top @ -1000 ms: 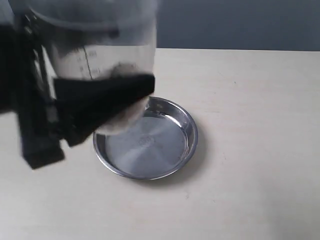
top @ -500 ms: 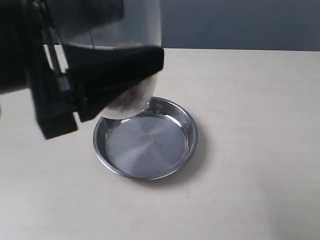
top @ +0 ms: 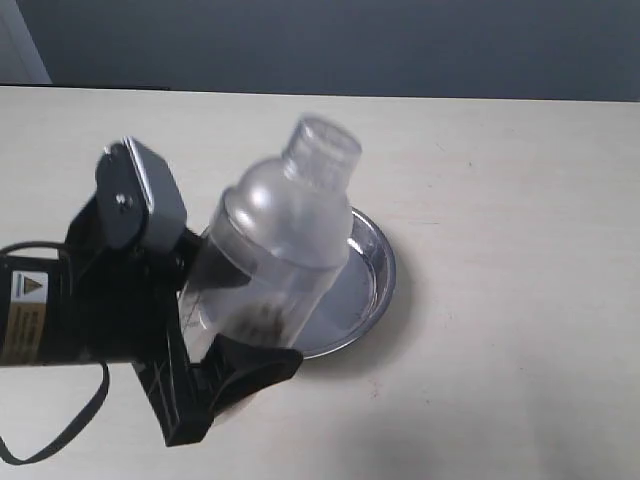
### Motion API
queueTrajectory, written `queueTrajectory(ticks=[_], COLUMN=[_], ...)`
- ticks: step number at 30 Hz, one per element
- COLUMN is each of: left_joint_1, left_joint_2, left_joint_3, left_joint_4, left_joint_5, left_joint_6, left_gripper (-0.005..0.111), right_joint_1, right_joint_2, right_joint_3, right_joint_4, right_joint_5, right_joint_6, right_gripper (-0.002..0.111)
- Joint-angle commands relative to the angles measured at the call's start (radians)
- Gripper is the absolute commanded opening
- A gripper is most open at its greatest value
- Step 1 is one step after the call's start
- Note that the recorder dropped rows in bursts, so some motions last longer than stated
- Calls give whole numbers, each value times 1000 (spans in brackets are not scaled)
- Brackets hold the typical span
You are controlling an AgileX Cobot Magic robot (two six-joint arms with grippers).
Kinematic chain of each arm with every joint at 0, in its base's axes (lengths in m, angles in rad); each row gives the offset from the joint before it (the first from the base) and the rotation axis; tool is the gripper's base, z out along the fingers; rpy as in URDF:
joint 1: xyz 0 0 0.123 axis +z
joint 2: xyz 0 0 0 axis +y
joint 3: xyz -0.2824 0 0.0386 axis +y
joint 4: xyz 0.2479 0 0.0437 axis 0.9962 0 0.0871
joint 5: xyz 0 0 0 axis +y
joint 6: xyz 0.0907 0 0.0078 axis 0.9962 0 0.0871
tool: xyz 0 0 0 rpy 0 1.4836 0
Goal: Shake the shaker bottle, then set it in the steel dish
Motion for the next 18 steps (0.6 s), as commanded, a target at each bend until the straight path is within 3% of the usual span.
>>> queueTrajectory(ticks=[1,3,5,8,10,12,15,18], left_joint_1=[0,0,0,0,0,0,0,0], left_joint_2=[-90,-142,-175,-156,-105,-75,-120,-200], left_joint_3=[-182,-286,-297,-154,-24,21,-89,-270], left_joint_4=[-17,-17,-13,-10,-102,-187,-132,-78], left_joint_5=[-101,-123,-140,-140,-24,47,-8,39], left_joint_6=[8,12,14,17,48,64,144,41], left_gripper=[0,0,0,0,0,0,0,0], right_joint_1=[-4,-4,-4,-4,-4,-4,-4,-4], right_joint_2=[-4,-4,-4,-4,-4,-4,-4,-4], right_joint_3=[1,1,1,1,1,1,1,1], right_joint_4=[4,4,4,4,4,4,4,4], right_joint_5=[-11,-11,-11,-11,-11,-11,-11,-13], right_joint_6=[0,0,0,0,0,0,0,0], right_gripper=[-1,-1,-1,-1,-1,-1,-1,-1])
